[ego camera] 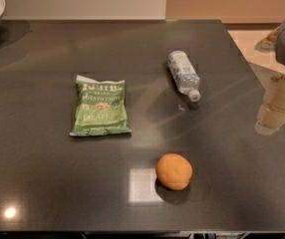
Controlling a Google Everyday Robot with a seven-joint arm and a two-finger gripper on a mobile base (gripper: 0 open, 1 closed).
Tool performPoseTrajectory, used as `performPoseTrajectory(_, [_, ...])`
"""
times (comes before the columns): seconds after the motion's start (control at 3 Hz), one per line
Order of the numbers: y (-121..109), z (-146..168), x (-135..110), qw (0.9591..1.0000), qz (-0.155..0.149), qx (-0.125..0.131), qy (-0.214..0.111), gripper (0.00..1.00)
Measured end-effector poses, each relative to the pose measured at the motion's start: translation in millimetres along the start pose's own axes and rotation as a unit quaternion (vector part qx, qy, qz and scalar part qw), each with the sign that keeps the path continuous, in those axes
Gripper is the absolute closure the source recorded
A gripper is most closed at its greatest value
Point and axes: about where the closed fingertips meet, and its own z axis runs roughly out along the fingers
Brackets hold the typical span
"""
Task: Move blue plastic bottle near orange
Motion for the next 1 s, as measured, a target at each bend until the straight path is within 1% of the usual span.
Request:
performPoseTrajectory(0.33, [0.0, 0.0, 0.0, 1.0, 0.0, 0.0, 0.0, 0.0])
performPoseTrajectory(0.67, [-7.4, 6.0, -1.4, 0.9997, 0.017, -0.009, 0.011, 0.0])
performPoseTrajectory(1.0, [-26.6, 28.0, -6.1, 0.9977, 0.06, -0.021, 0.024, 0.0])
